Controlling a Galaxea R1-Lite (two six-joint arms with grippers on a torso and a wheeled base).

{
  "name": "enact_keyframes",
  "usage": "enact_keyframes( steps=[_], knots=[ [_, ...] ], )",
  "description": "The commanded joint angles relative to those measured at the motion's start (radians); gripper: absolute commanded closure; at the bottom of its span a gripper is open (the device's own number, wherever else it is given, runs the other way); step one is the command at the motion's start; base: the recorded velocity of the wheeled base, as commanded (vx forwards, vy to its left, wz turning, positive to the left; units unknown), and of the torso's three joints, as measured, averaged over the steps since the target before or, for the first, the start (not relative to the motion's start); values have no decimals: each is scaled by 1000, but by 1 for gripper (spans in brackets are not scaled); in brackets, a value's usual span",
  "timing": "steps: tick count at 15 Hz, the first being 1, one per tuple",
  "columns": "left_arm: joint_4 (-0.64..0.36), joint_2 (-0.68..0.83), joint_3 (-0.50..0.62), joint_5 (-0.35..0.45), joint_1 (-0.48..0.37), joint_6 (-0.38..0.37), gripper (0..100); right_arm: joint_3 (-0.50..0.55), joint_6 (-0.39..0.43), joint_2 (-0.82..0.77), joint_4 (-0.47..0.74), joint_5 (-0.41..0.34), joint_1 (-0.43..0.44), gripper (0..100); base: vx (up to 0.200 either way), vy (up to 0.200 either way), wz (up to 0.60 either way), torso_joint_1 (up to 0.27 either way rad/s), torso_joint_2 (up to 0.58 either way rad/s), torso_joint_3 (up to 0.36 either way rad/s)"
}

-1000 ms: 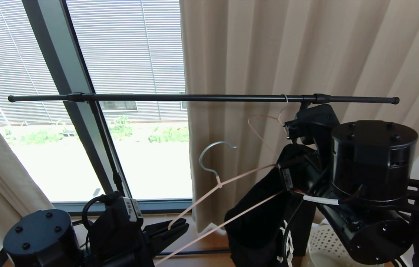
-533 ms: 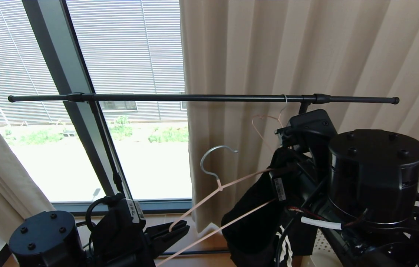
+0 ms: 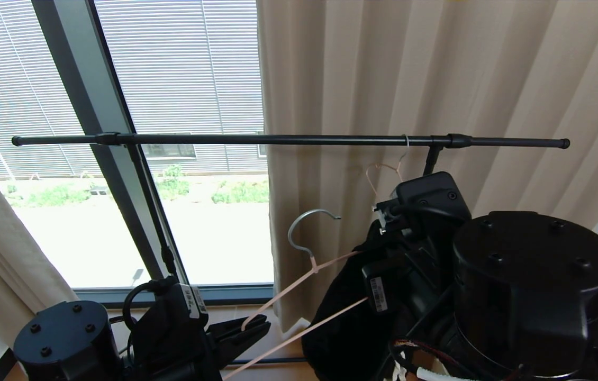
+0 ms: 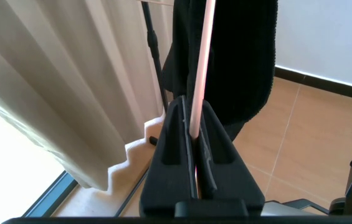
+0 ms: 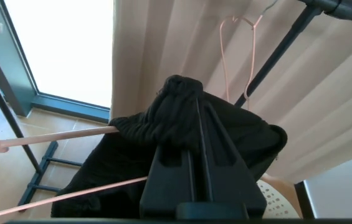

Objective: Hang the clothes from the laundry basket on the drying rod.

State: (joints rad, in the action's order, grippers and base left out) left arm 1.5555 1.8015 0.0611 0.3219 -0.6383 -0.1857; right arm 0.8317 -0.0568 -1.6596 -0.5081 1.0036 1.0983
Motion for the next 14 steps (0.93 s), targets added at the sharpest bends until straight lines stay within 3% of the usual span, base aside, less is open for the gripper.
enact_keyframes(
  steps=[1, 6, 14],
  knots=[
    [0, 1, 0, 0, 0, 0, 100, 4, -3, -16, 0, 0, 14, 100, 0, 0, 0, 0, 0, 0],
    [0, 7, 0, 0, 0, 0, 100, -6, -15, -31, -93, -3, 72, 100, 0, 0, 0, 0, 0, 0],
    [6, 24, 0, 0, 0, 0, 100, -13, -29, -31, -106, -10, 124, 100, 0, 0, 0, 0, 0, 0]
  ],
)
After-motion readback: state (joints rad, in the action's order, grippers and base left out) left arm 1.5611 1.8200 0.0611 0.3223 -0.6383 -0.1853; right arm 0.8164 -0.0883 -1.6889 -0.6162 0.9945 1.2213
